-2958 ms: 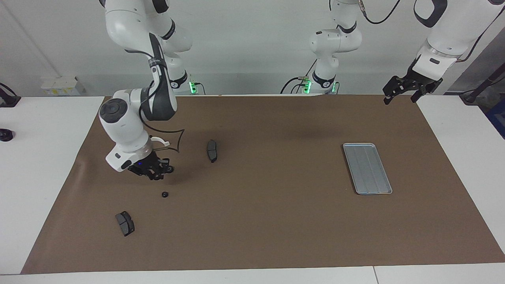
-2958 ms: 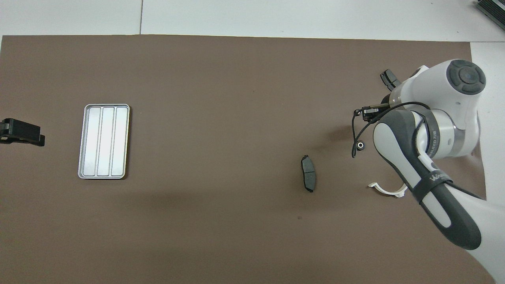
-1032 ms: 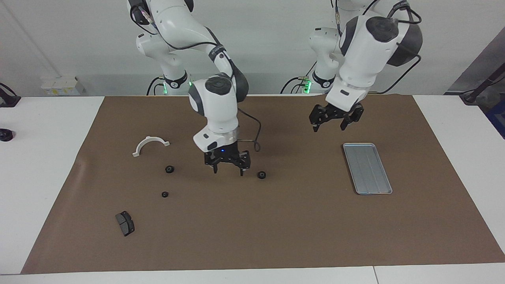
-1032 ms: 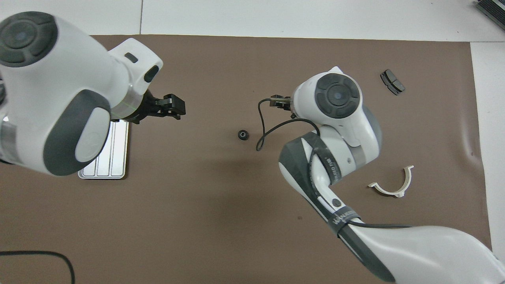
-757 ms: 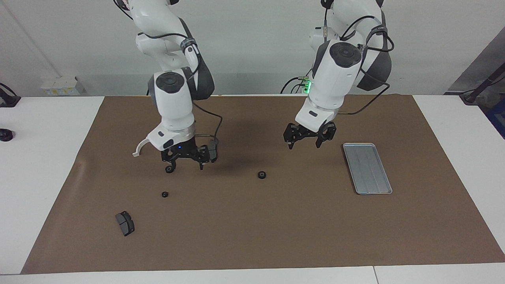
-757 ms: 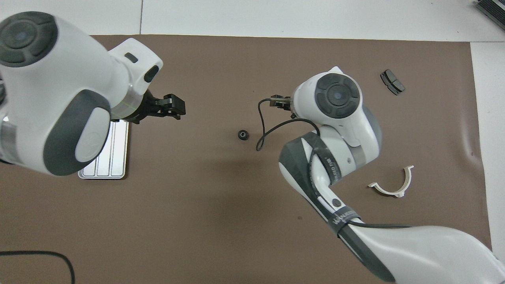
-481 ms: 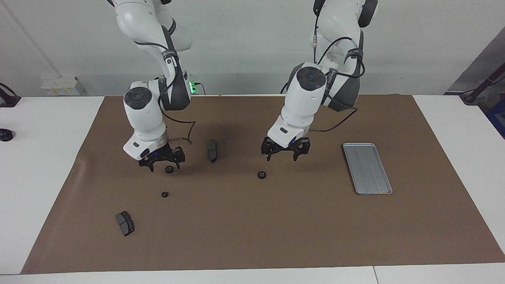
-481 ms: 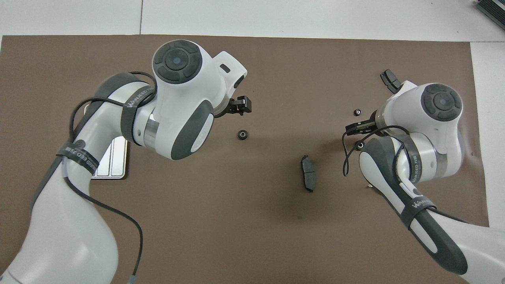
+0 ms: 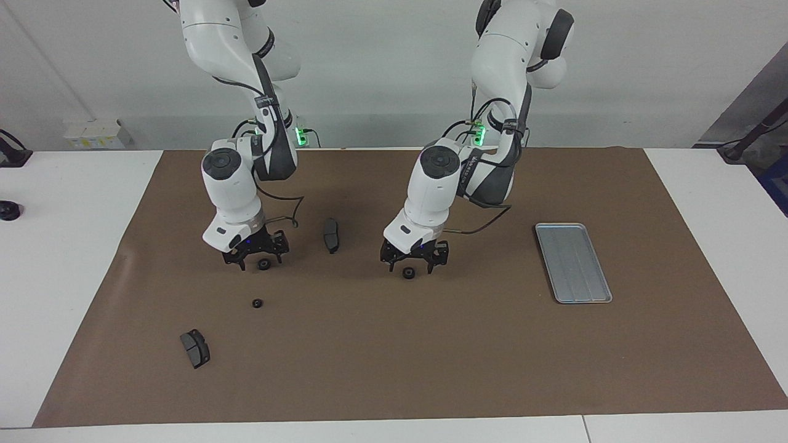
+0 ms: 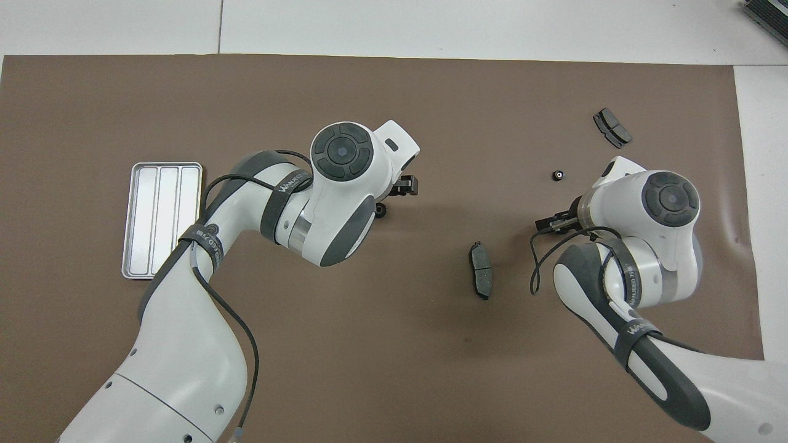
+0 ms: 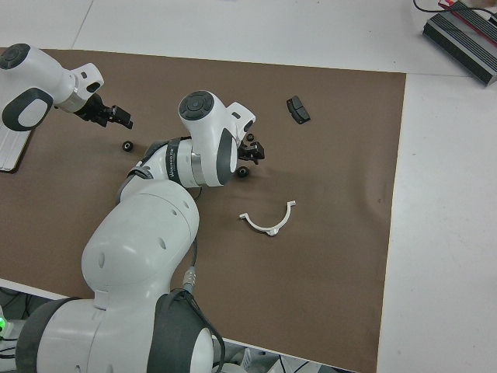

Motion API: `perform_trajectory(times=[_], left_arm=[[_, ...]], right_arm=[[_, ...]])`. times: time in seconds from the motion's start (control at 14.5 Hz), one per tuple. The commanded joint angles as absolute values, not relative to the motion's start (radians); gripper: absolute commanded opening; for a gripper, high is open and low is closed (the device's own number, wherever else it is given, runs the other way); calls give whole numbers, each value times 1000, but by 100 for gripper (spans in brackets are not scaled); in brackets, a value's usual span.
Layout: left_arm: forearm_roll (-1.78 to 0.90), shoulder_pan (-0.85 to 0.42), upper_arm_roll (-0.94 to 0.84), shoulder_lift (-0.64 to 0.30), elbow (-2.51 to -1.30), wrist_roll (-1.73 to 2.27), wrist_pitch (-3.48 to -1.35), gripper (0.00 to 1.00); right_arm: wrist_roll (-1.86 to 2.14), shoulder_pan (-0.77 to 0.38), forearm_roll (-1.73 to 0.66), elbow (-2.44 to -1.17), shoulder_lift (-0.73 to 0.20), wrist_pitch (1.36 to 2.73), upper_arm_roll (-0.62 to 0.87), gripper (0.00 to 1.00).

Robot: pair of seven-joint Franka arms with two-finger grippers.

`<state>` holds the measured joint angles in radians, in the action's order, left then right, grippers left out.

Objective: Pick bearing gear from pile to tray
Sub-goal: 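Grasp the bearing with the left gripper while the right gripper reaches another bearing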

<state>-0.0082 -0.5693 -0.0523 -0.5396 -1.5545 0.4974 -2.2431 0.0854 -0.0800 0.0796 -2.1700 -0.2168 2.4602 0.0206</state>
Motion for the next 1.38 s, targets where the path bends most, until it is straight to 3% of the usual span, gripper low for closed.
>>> perform_trajectory(times=[0.0,0.21,0.62,0.69,0.76,0.83,0.89,1.1,1.31], left_arm=[[35,-584,-37,-517,-1638,499,-2322,100],[51,-587,-38,-514,-1672,497,-2353,100],[103,-620,-38,-548,-1658,495,-2347,100],[104,-618,-38,-549,-1657,495,-2350,100],[104,-620,-38,-549,-1661,494,-2355,100],[104,-621,-38,-549,-1666,494,-2353,100],[104,-627,-38,-549,-1669,494,-2353,100],[109,-629,-38,-548,-1690,473,-2358,100],[109,-627,-40,-548,-1695,451,-2359,100]], right_arm=[[133,-61,52,-2224,-186,2485,34,63],[135,-51,52,-2235,-187,2487,34,55],[201,-38,-52,-2235,-190,2488,34,53],[201,-38,-54,-2235,-190,2488,34,46],[204,-41,-52,-2235,-190,2488,34,33],[204,-41,-52,-2235,-190,2488,34,10],[196,-44,-54,-2233,-192,2488,32,0],[164,-54,-54,-2208,-195,2468,34,0],[82,-55,-54,-2129,-172,2349,38,0]])
